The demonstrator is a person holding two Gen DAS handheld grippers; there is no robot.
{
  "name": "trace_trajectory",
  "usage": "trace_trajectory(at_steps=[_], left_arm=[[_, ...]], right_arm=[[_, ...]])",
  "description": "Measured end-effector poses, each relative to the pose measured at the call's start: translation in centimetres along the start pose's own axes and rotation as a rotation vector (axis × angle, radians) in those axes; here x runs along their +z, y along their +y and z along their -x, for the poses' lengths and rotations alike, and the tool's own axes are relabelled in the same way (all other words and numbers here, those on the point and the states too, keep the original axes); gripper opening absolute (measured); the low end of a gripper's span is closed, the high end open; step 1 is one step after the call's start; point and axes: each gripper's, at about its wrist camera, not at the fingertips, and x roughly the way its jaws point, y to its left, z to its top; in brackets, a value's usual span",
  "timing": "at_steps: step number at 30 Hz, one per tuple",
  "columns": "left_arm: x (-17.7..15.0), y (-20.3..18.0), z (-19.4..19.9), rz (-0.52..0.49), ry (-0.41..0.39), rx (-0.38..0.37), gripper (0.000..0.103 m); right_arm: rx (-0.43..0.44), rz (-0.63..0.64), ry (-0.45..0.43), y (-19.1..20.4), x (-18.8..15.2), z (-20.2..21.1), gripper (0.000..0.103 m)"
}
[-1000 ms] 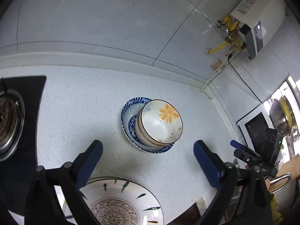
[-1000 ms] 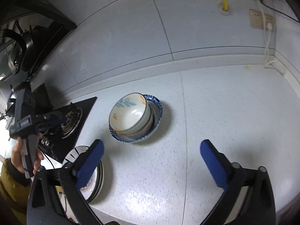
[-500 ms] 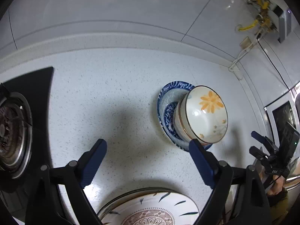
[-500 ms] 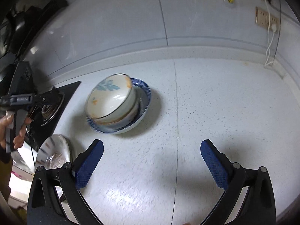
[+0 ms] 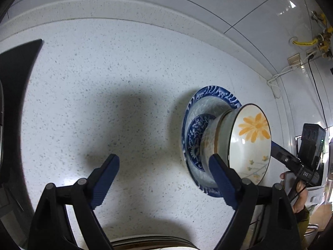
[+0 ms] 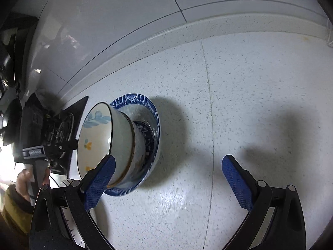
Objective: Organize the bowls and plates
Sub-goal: 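Close both grippers on the blue-and-white bowl rim, then lift the bowl stack with both grippers and carry it over the plates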
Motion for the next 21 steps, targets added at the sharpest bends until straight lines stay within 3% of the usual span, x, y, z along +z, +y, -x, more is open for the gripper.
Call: trace_trajectory(at_steps=[3, 6, 17, 20, 21], left_arm=[[0.1, 0.2, -0.8, 0.022, 0.023, -0.019, 0.075], [0.1, 0.4, -1.6, 0.045, 0.047, -0.029, 0.066], [0.5, 0.7, -5.3, 0.117, 0.125, -0.143, 0.025], [0.8, 0.5, -5.7, 0.124, 0.125, -0.192, 0.012], [0.9, 0.4, -5.8, 0.123, 0.124, -0.189, 0.012]], right_arm=[[0.053, -0.039, 0.047, -1.2, 0.4, -1.0, 0.065], [0.079, -0.056, 0.093, -1.8, 0.4, -2.2, 0.048], [0.157, -0.033, 0.188, -0.5, 0.1, -5.0, 0.019], [0.166, -0.042, 0.198, -0.5, 0.1, -5.3, 0.016], [0.163, -0.042, 0.201, -0.5, 0.0, -5.4, 0.016]])
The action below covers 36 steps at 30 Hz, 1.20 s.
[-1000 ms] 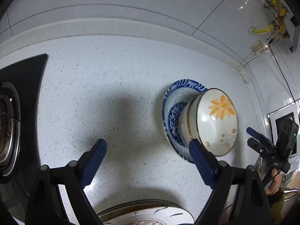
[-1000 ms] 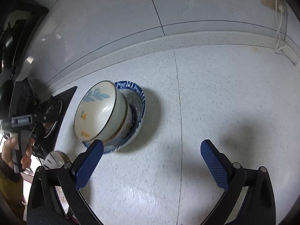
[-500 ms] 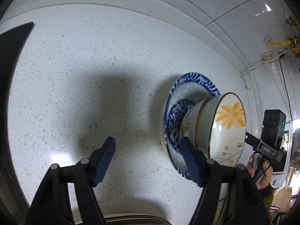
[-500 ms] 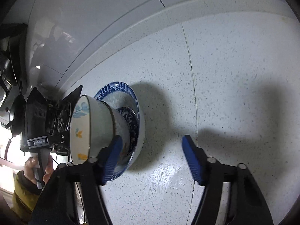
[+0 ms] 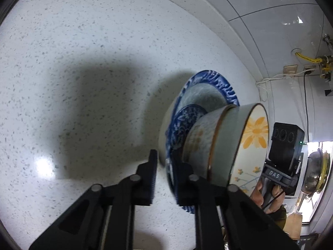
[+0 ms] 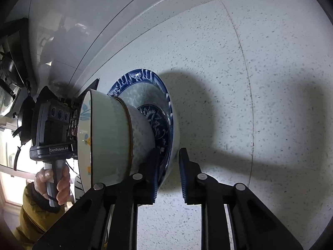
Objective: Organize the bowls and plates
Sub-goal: 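Lift the bowl stack with both grippers and carry it over the plates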
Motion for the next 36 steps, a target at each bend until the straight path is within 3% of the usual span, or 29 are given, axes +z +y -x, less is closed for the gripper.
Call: trace_trajectory(at_steps=[16, 23, 30, 36], left_arm=[[-1.1, 0.5, 1.3, 0.056, -0.037, 0.015, 0.01], [-2.2, 0.8, 2.8, 0.054, -0.06, -0.001, 0.01], [-5.1, 1.2, 7.3, 0.05, -0.083, -0.02, 0.01], [-9.7, 2.6, 12.3, 0.036, -0.084, -0.016, 0.01]], right_arm=[[-0.052, -0.036, 0.029, 2.1, 0.6, -2.0, 0.014], [-0.064, -0.034, 0.012, 2.7, 0.5, -0.6, 0.014], [-0.076, -0.013, -0.008, 6.7, -1.3, 0.8, 0.014], [-0.067, -0.014, -0.027, 11.5, -5.2, 1.1, 0.014]])
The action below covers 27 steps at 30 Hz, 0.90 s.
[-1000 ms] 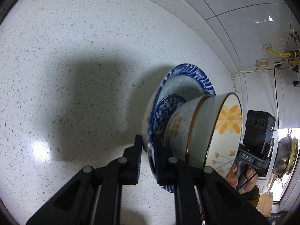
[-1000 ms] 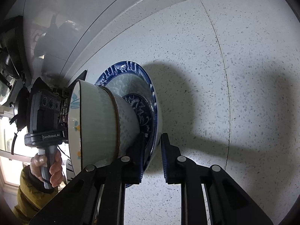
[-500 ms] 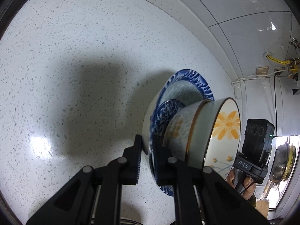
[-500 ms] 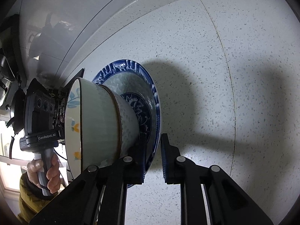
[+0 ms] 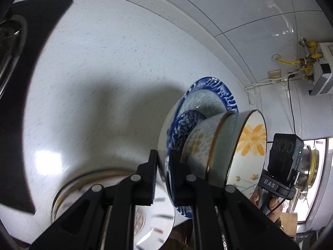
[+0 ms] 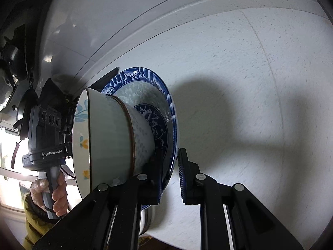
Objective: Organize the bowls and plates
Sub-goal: 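Lift the bowl stack with both grippers and carry it over the plates, then lower the bowl stack onto the mandala plate with both grippers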
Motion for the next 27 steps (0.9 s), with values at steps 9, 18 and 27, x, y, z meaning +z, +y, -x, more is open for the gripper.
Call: trace_trajectory(at_steps=[9, 18, 27], left_arm=[[-7.5, 5.6, 6.1, -0.009, 0.042, 0.032, 0.01], [-10.2, 11.2, 4.8, 0.027, 0.087, 0.031, 0.01], [-10.5, 10.6, 3.0, -0.003, 0.096, 0.028, 0.009]], right_arm=[[0.011, -0.037, 0.037, 5.1, -7.6, -3.5, 0.014], [-0.012, -0.101, 0.068, 5.4, -9.4, -7.9, 0.014], [-0.022, -0.098, 0.056, 6.0, -9.2, -8.7, 0.013]])
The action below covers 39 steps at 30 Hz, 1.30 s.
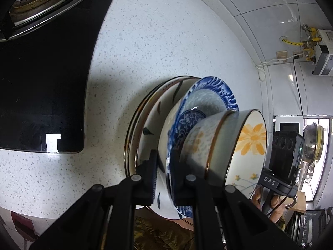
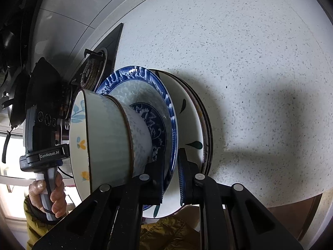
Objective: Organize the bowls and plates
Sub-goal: 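Lower the bowl stack onto the mandala plate with both grippers, then open both grippers and release the bowl stack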
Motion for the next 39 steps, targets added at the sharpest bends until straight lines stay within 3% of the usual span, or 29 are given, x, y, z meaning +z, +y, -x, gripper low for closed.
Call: trace_trajectory(at_steps=[15, 21, 25, 28, 32, 33, 39], left_arm=[[0.1, -1.5, -0.7, -0.038, -0.014, 0.039, 0.01], [0.9, -3.2, 2.6, -0.096, -0.126, 0.035, 0.026], [0.3, -4.6, 5.4, -0.154, -0.227, 0.074, 0.029], [-0.9, -5.6, 7.8, -0.22, -0.344, 0.146, 0.03], [-4.0, -6.5, 12.3, -0.326, -0.566, 0.226, 0.041], [-4.8, -6.8, 13.1, -0.345, -0.61, 0.238, 0.042], [-10.9, -8.8, 17.8, -0.455, -0.93, 0.351, 0.044]], right_arm=[[-0.015, 0.033, -0.024, -0.2, -0.4, 1.1, 0.017], [-0.032, 0.063, -0.085, 0.2, -0.1, 3.7, 0.031], [-0.035, 0.087, -0.149, 0.8, -0.9, 5.2, 0.036], [-0.091, 0.153, -0.253, 2.4, -2.0, 7.3, 0.047], [-0.215, 0.259, -0.444, 5.5, -4.3, 10.8, 0.078], [-0.251, 0.284, -0.496, 6.3, -5.1, 11.6, 0.082], [-0.388, 0.379, -0.702, 10.4, -9.0, 14.3, 0.083]])
